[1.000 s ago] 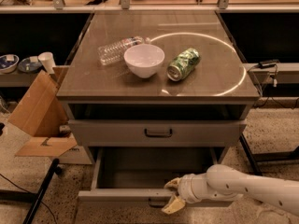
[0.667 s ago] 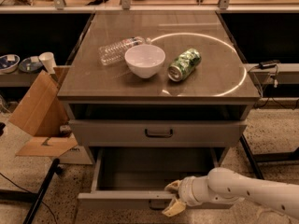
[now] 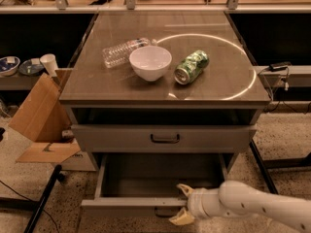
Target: Open middle drawer
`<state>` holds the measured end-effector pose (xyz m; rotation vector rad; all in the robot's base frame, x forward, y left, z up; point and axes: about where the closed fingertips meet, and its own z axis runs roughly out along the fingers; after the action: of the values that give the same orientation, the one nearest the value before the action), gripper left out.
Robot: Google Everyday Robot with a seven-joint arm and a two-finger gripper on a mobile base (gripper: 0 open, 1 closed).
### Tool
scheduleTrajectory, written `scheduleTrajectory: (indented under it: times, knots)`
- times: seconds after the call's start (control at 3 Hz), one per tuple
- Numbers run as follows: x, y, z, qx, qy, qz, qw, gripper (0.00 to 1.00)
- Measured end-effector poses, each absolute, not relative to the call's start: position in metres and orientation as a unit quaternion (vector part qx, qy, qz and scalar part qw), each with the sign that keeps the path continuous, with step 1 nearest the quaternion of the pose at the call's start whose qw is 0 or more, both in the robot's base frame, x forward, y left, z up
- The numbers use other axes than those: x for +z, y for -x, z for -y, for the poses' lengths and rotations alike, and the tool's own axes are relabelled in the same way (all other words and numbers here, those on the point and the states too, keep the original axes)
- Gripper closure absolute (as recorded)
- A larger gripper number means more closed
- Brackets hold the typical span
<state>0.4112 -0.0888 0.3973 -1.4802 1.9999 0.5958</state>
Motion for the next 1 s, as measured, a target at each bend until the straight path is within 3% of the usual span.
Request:
scheduleTrajectory:
  times: [0.33, 0.67, 1.0]
  knots:
    - [0.4, -0.405, 0.09, 0.223, 0.554, -0.749, 0.288, 0.0]
    - [0.405, -0.367, 0.099, 0.223, 0.558, -0.745, 0.29, 0.0]
    - [0.408, -0.365, 0.1, 0.223, 0.558, -0.745, 0.29, 0.0]
